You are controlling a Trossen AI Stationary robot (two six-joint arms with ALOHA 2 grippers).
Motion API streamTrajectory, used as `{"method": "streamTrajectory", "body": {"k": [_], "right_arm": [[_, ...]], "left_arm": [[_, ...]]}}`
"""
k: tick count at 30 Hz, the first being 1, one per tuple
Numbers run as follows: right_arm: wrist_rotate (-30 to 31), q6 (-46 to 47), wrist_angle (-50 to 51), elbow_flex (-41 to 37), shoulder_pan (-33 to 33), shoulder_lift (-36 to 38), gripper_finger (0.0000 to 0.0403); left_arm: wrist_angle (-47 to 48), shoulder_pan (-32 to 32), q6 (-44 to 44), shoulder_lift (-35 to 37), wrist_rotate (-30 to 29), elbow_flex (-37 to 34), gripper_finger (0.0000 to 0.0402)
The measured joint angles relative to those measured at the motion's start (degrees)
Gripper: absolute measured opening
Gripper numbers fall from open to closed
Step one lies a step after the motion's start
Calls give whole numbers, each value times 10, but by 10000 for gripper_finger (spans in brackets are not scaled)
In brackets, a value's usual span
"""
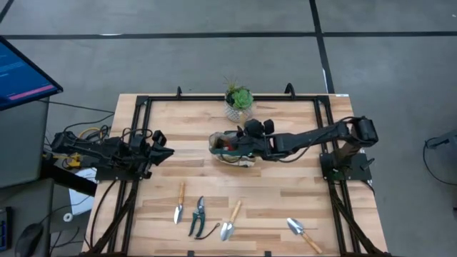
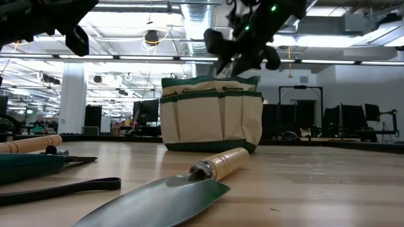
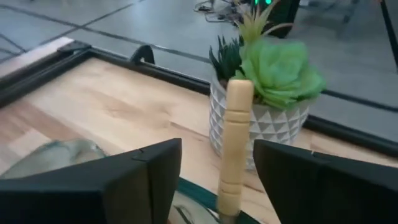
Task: Pick & Place Garden tools in Gardening bag
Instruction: Put the trowel into the gardening bag
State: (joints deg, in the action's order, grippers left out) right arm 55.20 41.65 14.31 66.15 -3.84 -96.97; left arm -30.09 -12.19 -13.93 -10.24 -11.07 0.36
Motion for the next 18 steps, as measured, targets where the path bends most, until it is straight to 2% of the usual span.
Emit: {"method": "streamTrajectory", "body": {"k": [8, 11, 13, 15, 18], "right_arm": [[-23, -18, 3, 0, 7, 67, 228], [-39, -66, -36, 0, 35, 86, 225], [-99, -129, -93, 0, 64, 94, 214], [-197, -175, -153, 0, 99, 97, 194], [-319, -178, -196, 2, 150, 89, 151]], "left_arm": [[0, 0, 0, -1, 0, 0, 2], [0, 0, 0, -1, 0, 0, 2], [0, 0, 0, -1, 0, 0, 2], [0, 0, 0, -1, 0, 0, 2], [0, 0, 0, -1, 0, 0, 2]]}}
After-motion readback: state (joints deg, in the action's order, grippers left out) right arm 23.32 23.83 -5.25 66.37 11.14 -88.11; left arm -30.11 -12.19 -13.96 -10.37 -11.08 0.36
